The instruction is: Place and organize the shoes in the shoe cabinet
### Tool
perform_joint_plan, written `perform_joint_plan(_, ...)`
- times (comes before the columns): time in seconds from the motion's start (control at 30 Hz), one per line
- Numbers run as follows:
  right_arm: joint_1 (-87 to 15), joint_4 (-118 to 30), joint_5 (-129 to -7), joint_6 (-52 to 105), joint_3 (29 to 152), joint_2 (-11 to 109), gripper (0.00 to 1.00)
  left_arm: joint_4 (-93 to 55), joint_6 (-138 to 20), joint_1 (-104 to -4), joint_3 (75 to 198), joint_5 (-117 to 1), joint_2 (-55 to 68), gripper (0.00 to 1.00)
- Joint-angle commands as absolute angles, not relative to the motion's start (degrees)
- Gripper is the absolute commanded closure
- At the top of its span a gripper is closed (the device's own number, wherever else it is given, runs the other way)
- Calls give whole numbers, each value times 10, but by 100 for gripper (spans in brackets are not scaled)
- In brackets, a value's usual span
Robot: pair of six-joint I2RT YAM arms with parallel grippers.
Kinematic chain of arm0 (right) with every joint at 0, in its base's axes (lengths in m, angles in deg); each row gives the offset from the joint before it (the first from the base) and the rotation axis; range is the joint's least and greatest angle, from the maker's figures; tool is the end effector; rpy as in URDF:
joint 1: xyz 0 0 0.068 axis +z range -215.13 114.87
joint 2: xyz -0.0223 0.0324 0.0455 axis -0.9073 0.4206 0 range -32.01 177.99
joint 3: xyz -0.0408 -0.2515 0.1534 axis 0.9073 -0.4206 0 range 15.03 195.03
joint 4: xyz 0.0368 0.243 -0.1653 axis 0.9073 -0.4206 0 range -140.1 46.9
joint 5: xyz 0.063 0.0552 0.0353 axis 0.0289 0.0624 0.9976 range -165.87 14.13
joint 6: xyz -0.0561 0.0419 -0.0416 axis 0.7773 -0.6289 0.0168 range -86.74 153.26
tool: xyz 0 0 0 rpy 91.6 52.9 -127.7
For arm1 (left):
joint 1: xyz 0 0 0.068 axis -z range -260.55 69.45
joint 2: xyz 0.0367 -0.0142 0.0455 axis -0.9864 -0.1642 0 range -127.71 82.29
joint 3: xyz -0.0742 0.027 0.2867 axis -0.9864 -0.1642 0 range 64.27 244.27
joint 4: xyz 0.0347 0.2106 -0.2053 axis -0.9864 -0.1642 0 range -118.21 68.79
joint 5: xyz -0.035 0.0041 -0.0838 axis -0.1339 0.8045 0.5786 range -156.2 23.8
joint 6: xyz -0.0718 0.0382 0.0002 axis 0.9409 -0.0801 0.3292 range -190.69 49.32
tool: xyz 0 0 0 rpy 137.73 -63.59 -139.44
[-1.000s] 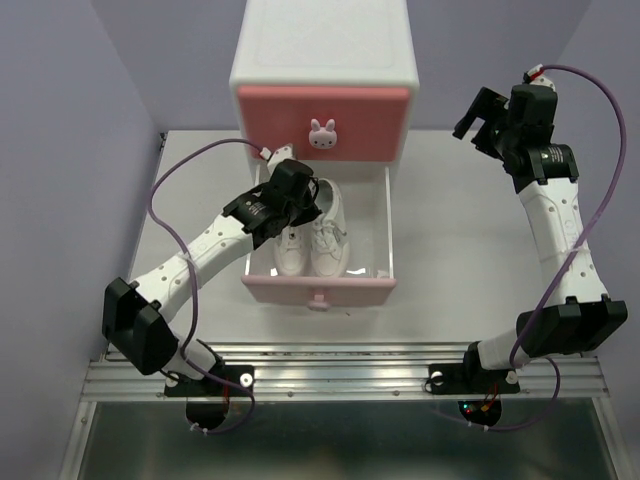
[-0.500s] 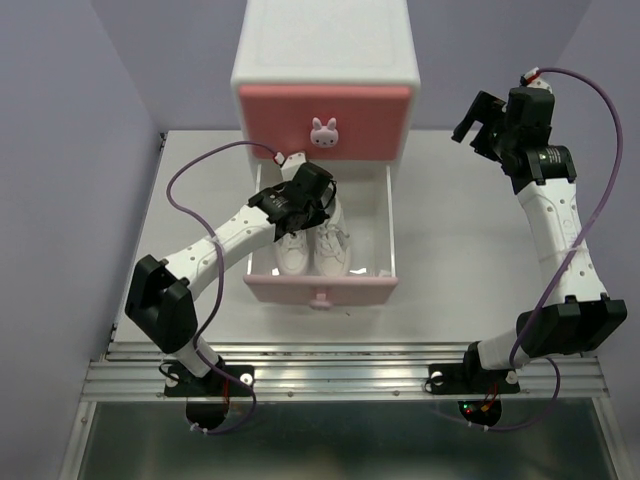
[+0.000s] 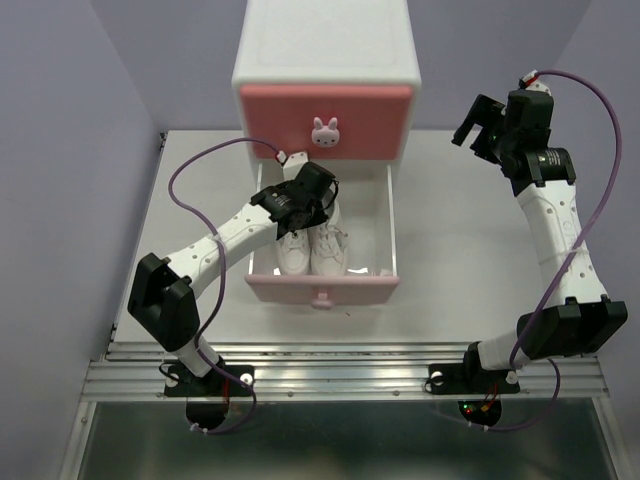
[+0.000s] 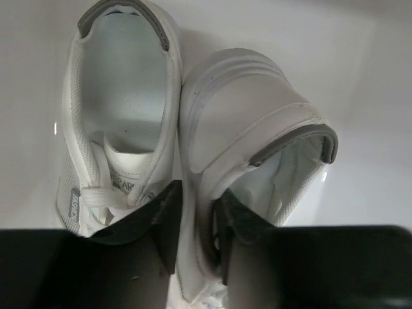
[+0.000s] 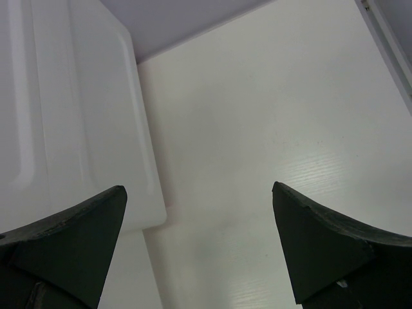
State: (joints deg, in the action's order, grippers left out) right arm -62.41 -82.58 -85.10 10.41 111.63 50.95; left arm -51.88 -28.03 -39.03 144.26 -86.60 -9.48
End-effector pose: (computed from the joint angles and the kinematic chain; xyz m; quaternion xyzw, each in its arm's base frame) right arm 0.3737 0.0064 0.4628 0.1897 0.8241 0.0506 0.5313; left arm 0.3311 -0.2602 0.3093 -0.0803 0.8999 -0.1457 0.4031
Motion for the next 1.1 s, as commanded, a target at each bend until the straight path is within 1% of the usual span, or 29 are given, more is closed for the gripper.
perform_joint_plan(0.0, -625, -813, -859, 113, 1119, 489, 0, -467, -323, -405, 1465, -870, -96, 57)
perform_joint_plan(0.17, -625, -813, -855, 110, 1121, 491, 0, -457, -327, -405, 1475, -840, -116, 54)
perform_joint_plan(0.33, -625, -812, -857, 113, 1123, 489, 0, -446, -319, -404, 1479, -816, -118, 54)
perform_joint_plan(0.37, -625, -812, -857, 114, 1127, 489, 0, -437, -321, -405, 1475, -811, -118, 55)
perform_joint_plan(0.43, -625, -813, -858, 123, 1130, 491, 0, -415, -325, -405, 1468, -801, -121, 60)
perform_joint_plan(0.47, -625, -813, -861, 129, 1133, 491, 0, -413, -325, -405, 1469, -801, -130, 75)
perform_joint_plan(0.53, -625, -812, -866, 130, 1133, 489, 0, -425, -318, -406, 1483, -813, -140, 98)
perform_joint_plan(0.57, -625, -813, -864, 131, 1132, 489, 0, -429, -317, -406, 1489, -816, -147, 100)
perform_joint_plan(0.67, -625, -812, -861, 132, 1129, 488, 0, -413, -323, -405, 1491, -810, -142, 100)
perform_joint_plan(0.8, -625, -812, -861, 132, 1123, 489, 0, -380, -321, -406, 1461, -825, -121, 100)
perform_joint_plan(0.9, -625, -812, -861, 137, 1123, 488, 0, -427, -305, -407, 1476, -874, -137, 100)
perform_joint_plan(0.97, -625, -812, -863, 138, 1122, 488, 0, -447, -301, -411, 1485, -881, -156, 100)
perform_joint_plan(1.0, -625, -812, -863, 140, 1122, 488, 0, -455, -296, -413, 1488, -883, -161, 96)
perform_joint_plan(1.03, -625, -812, -862, 139, 1122, 488, 0, -462, -296, -413, 1491, -884, -164, 86)
perform_joint_plan(1.07, -625, -812, -862, 139, 1122, 489, 0, -462, -297, -414, 1493, -884, -168, 68)
